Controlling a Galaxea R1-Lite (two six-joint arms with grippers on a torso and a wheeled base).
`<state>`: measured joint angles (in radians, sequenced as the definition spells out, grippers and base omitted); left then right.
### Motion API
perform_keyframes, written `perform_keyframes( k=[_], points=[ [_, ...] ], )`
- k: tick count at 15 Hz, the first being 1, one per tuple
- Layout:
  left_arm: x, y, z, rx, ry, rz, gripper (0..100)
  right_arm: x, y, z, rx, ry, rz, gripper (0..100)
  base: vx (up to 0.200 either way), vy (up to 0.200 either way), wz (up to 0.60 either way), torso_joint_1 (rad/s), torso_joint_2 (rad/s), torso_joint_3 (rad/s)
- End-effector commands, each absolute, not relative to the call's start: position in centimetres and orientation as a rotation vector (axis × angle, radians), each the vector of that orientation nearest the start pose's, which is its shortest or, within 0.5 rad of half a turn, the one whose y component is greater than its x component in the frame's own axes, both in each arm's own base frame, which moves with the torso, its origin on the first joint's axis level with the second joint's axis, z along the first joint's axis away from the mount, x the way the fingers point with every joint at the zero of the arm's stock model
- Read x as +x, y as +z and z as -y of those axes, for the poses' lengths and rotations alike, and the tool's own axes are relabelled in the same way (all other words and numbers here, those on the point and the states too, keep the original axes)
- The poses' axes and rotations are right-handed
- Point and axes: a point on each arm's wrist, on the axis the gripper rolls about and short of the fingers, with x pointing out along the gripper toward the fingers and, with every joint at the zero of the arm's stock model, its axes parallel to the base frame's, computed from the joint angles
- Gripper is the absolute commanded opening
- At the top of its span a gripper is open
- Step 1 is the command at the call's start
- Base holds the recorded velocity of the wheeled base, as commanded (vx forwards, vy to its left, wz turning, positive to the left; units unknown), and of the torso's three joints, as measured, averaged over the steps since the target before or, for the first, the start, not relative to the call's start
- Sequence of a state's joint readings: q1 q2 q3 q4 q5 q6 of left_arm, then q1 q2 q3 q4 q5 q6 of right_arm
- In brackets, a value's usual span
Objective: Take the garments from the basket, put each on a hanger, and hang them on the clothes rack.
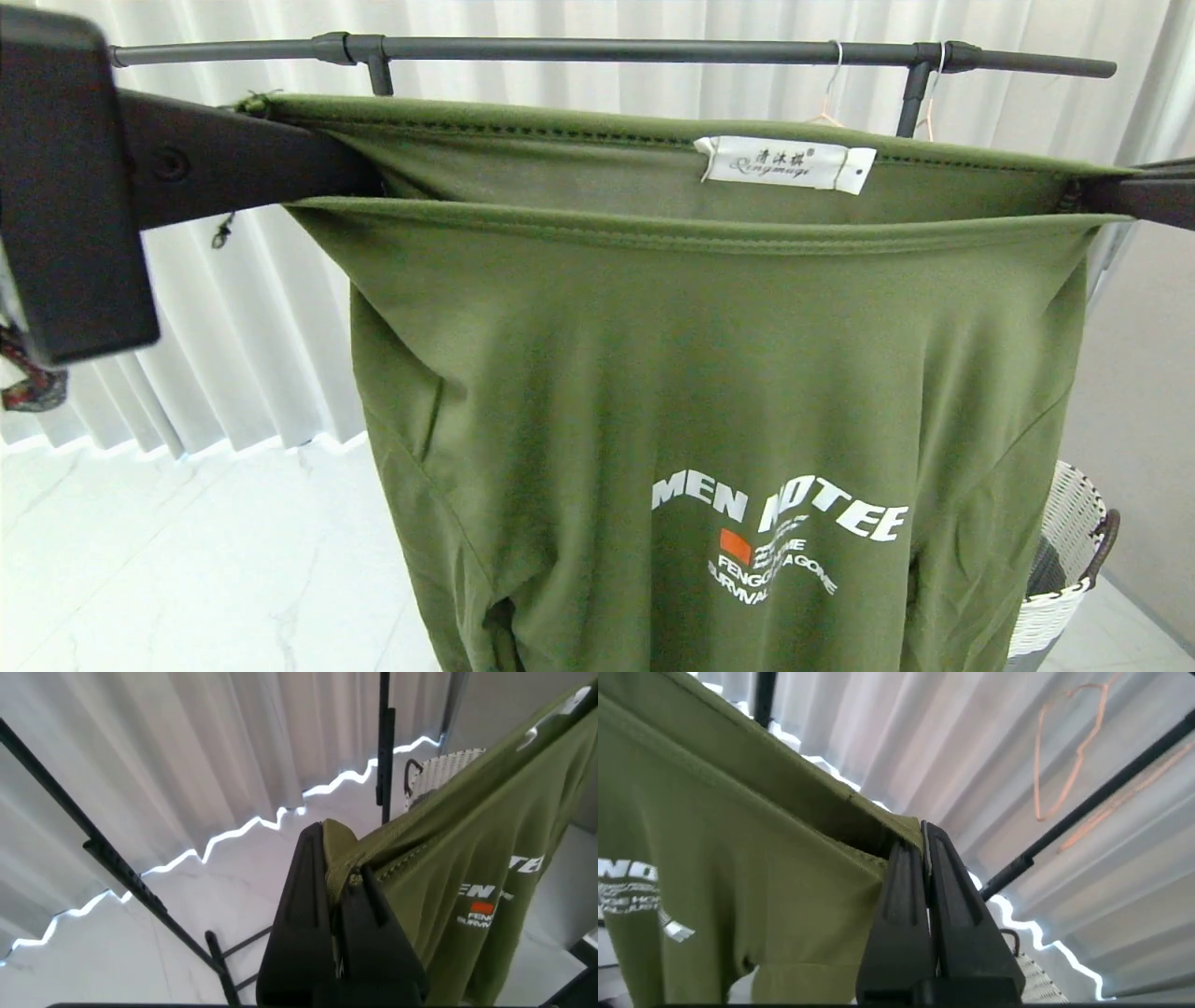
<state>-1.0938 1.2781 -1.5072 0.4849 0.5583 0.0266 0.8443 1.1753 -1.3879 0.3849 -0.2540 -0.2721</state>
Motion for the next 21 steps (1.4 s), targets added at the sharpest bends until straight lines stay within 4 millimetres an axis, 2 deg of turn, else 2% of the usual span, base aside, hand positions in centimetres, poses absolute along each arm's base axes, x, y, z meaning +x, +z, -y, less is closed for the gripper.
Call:
perform_keyframes(
  k=[1, 2, 7, 10, 14, 15, 16, 18, 21],
  points=[
    [8.5, 37.6, 13.8, 0.214, -0.535, -0.165, 0, 9.4, 36.9, -10.4, -0.359, 0.636, -0.068, 0, 0.0, 0.0, 0.0, 0.0, 0.0, 0.0],
    [8.4, 37.8, 13.7, 0.21, -0.534, -0.161, 0, 9.4, 36.7, -10.5, -0.364, 0.643, -0.072, 100, 0.0, 0.0, 0.0, 0.0, 0.0, 0.0],
    [8.5, 37.8, 13.6, 0.208, -0.514, -0.158, 0, 9.1, 36.4, -10.4, -0.365, 0.655, -0.071, 100, 0.0, 0.0, 0.0, 0.0, 0.0, 0.0],
    [10.2, 36.8, 13.3, 0.247, -0.294, -0.187, 0, 7.9, 36.4, -9.6, -0.346, 0.727, -0.039, 100, 0.0, 0.0, 0.0, 0.0, 0.0, 0.0],
    [10.2, 36.1, 12.6, 0.262, -0.269, -0.203, 0, 7.3, 36.6, -8.9, -0.331, 0.756, -0.022, 100, 0.0, 0.0, 0.0, 0.0, 0.0, 0.0],
    [10.1, 36.1, 12.5, 0.26, -0.268, -0.201, 0, 7.9, 36.3, -8.4, -0.339, 0.679, -0.053, 100, 0.0, 0.0, 0.0, 0.0, 0.0, 0.0],
    [10.0, 36.2, 12.4, 0.257, -0.266, -0.198, 0, 9.1, 35.5, -7.4, -0.366, 0.509, -0.13, 100, 0.0, 0.0, 0.0, 0.0, 0.0, 0.0],
    [9.8, 36.3, 12.0, 0.256, -0.255, -0.19, 0, 10.6, 34.6, -6.0, -0.404, 0.279, -0.241, 100, 0.0, 0.0, 0.0, 0.0, 0.0, 0.0],
    [9.4, 36.1, 11.3, 0.287, -0.249, -0.184, 0, 11.8, 33.5, -4.4, -0.513, 0.123, -0.309, 100, 0.0, 0.0, 0.0, 0.0, 0.0, 0.0]
  ],
)
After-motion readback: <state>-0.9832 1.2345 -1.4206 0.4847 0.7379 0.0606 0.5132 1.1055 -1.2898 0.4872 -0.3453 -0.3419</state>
